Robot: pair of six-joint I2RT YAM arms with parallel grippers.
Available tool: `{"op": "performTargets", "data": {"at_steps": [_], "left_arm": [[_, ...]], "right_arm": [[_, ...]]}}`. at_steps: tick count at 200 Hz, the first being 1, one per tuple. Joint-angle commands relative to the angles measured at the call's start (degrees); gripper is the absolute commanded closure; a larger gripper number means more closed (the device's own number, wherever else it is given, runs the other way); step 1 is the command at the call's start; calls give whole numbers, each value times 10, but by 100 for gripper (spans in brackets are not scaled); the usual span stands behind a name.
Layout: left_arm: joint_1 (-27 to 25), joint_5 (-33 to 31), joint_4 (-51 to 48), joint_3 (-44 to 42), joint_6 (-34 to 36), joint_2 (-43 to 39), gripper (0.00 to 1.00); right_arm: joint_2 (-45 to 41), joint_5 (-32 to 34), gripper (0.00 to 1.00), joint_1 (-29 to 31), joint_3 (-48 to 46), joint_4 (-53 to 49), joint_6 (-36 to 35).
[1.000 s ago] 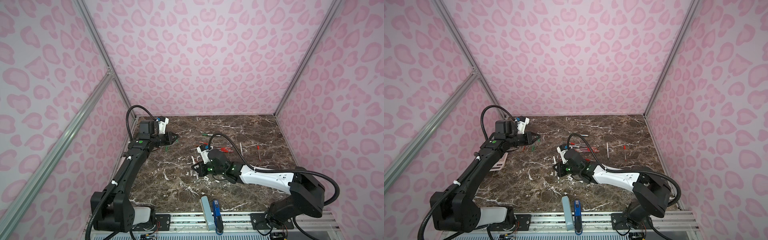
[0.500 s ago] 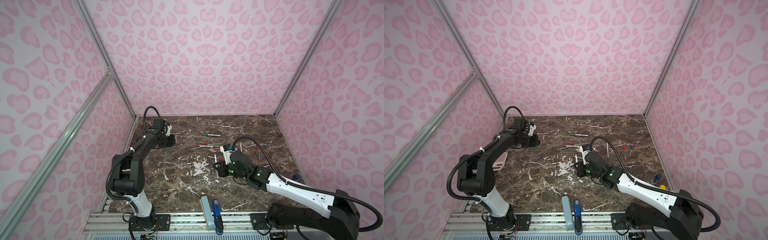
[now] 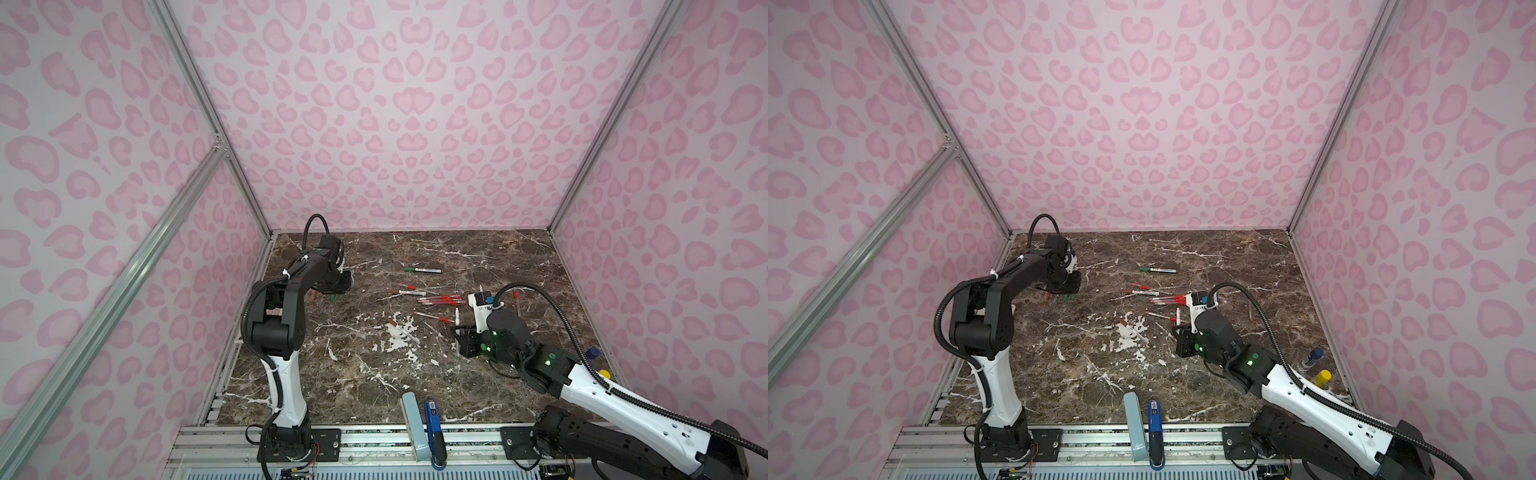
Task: Open the pen caps
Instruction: 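Lower the green cap and open the left gripper while the right arm withdraws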
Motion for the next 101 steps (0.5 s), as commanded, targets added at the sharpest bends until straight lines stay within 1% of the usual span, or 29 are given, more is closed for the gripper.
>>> {"op": "performTargets", "data": {"at_steps": [1, 25, 45, 63, 101], "left_arm": [[0, -24, -17, 11, -1, 11, 96], [0, -19, -28, 31, -4, 34, 95], [1, -31, -32, 41, -2, 47, 95], [0, -26, -36, 48, -5, 58, 95], [-1, -33, -33, 41, -6, 62, 86]], "right_arm": [[-16, 15, 100, -4, -9, -13, -1], [-21, 5, 100, -17, -14, -11, 0], [-24, 6, 100, -18, -13, -12, 0], [-23, 4, 100, -21, -16, -11, -3], [-33, 7, 100, -24, -19, -14, -1]]}}
